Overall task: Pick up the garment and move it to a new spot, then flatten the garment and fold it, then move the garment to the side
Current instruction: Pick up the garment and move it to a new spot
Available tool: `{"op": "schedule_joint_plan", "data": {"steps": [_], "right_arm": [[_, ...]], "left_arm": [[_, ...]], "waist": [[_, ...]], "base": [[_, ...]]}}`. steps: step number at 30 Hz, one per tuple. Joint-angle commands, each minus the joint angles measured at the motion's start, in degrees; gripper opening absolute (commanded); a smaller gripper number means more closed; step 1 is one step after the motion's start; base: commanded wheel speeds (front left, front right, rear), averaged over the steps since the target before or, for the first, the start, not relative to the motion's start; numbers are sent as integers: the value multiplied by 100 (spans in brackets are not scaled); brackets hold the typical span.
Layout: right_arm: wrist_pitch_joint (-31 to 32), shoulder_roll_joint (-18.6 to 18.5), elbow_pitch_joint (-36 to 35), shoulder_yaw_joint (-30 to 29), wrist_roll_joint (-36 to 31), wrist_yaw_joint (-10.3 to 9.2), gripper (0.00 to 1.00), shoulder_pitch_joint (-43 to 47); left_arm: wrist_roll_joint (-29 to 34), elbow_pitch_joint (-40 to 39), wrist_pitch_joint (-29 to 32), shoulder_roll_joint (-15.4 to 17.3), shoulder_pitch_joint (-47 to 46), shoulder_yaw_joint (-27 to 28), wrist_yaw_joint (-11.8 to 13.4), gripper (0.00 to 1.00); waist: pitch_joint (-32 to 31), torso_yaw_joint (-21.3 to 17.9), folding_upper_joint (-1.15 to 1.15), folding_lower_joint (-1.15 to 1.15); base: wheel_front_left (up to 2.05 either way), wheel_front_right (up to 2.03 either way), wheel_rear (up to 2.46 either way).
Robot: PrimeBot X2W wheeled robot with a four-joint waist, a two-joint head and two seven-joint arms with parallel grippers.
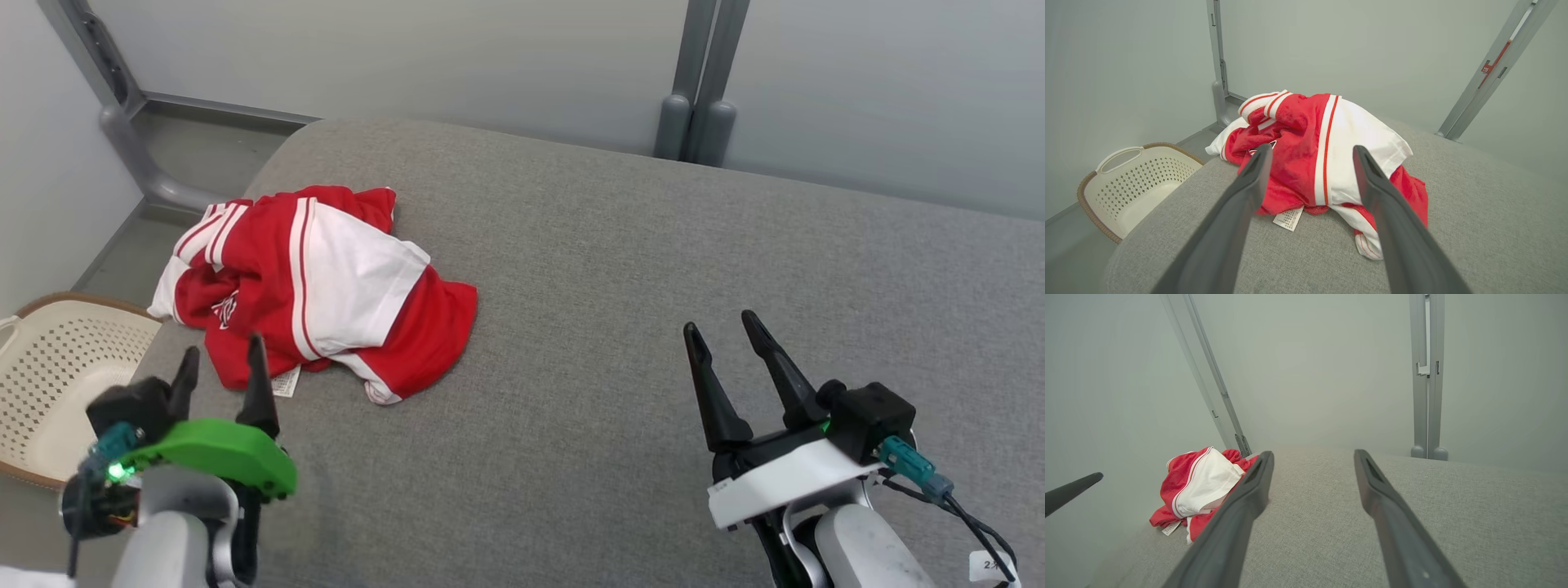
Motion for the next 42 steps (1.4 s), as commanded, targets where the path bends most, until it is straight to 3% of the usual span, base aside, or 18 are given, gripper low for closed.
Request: {"op": "schedule_joint_plan", "data": {"steps": [1,9,17,28,29,30,31,42], "right_arm": [[-16,-35,-38,-5,-6,2,100,-97],[-16,-102,-111,0,5,2,100,-348],[-16,-169,-126,32,41,2,100,-597],[-16,-204,-140,58,86,2,100,-817],[-16,-203,-140,55,94,2,100,-819],[-16,-202,-138,49,93,2,100,-812],[-16,-200,-141,36,93,2,100,-795],[-16,-152,-74,12,67,2,100,-608]], "left_arm": [[-55,-3,237,128,-174,63,-4,100],[-639,154,2025,738,-1006,289,-188,100],[-1128,1081,3298,1135,-1903,376,-388,100],[-1222,2433,3414,1642,-2491,563,-370,100],[-1237,2526,3376,1645,-2519,571,-390,89],[-1234,2572,3310,1668,-2545,581,-397,41],[-1209,2636,3250,1706,-2576,576,-418,0],[-1007,2798,2993,1868,-2628,346,-553,0]], "waist": [[113,-126,0,0],[530,-561,0,0],[899,-989,0,0],[1170,-1538,0,0],[1178,-1571,0,0],[1182,-1591,0,0],[1183,-1608,0,0],[900,-1552,0,0]], "base": [[0,0,0],[0,0,0],[0,0,0],[0,0,0],[0,0,0],[0,0,0],[0,0,0],[0,0,0]]}}
